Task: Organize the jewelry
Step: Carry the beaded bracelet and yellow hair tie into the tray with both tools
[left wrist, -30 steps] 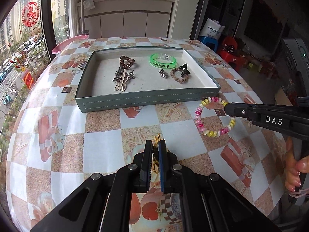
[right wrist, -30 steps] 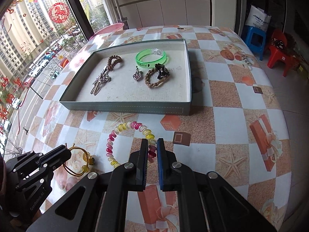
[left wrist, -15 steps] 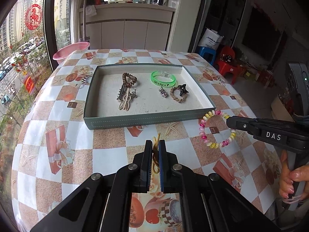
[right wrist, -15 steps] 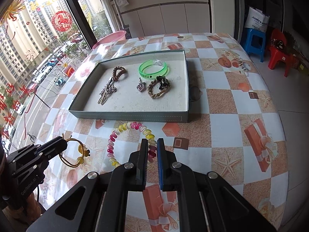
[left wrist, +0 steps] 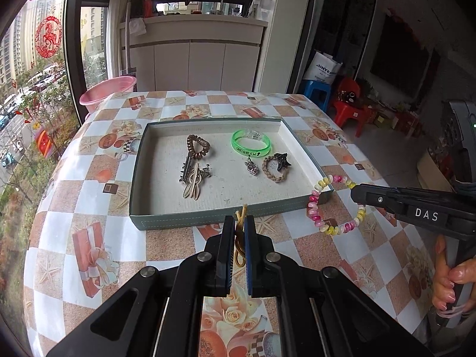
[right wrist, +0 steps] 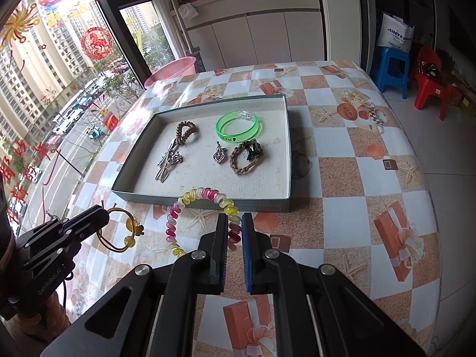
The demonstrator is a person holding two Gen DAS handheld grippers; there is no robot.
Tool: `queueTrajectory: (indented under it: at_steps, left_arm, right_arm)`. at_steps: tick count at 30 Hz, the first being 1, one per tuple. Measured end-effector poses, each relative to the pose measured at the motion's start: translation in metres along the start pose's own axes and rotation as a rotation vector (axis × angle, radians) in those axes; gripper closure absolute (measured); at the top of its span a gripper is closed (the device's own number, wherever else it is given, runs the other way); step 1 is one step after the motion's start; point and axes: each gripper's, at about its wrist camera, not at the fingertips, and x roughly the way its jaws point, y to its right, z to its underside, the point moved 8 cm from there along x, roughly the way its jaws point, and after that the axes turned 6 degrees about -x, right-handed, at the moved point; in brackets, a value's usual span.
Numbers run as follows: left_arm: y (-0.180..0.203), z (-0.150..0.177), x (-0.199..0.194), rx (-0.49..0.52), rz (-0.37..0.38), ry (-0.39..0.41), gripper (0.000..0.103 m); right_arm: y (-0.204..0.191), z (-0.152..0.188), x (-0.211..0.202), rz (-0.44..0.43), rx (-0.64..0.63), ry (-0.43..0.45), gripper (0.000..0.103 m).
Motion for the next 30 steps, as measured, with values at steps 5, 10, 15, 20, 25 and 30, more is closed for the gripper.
queueTrajectory:
  at_steps: [5, 10, 15, 20, 25, 30]
  left_arm:
    - [-0.003, -0.012, 0.004, -0.001, -0.008, 0.009, 0.084]
    - [-0.010, -0.034, 0.008, -0.021, -0.006, 0.037, 0.084]
    - [-0.018, -0.055, 0.026, -0.019, -0.039, 0.043, 0.084]
    - [-0.025, -0.066, 0.053, -0.033, -0.051, 0.017, 0.084]
    - [-0.024, -0.072, 0.078, -0.024, -0.062, 0.005, 0.084]
    - [-0.027, -0.072, 0.103, -0.029, -0.077, -0.019, 0.084]
  right_arm:
    - [0.002, -0.011, 0.004, -0.003, 0.006, 0.005, 0.093]
    - [0.006, -0.026, 0.011, -0.012, 0.024, 0.006, 0.093]
    - [0.009, -0.043, 0.025, -0.020, 0.042, -0.002, 0.093]
    - [0.012, -0.056, 0.045, -0.004, 0.050, -0.015, 0.093]
    - [0.018, -0.065, 0.070, 0.006, 0.063, -0.040, 0.093]
    - [0.026, -0.071, 0.092, 0.021, 0.080, -0.056, 0.093]
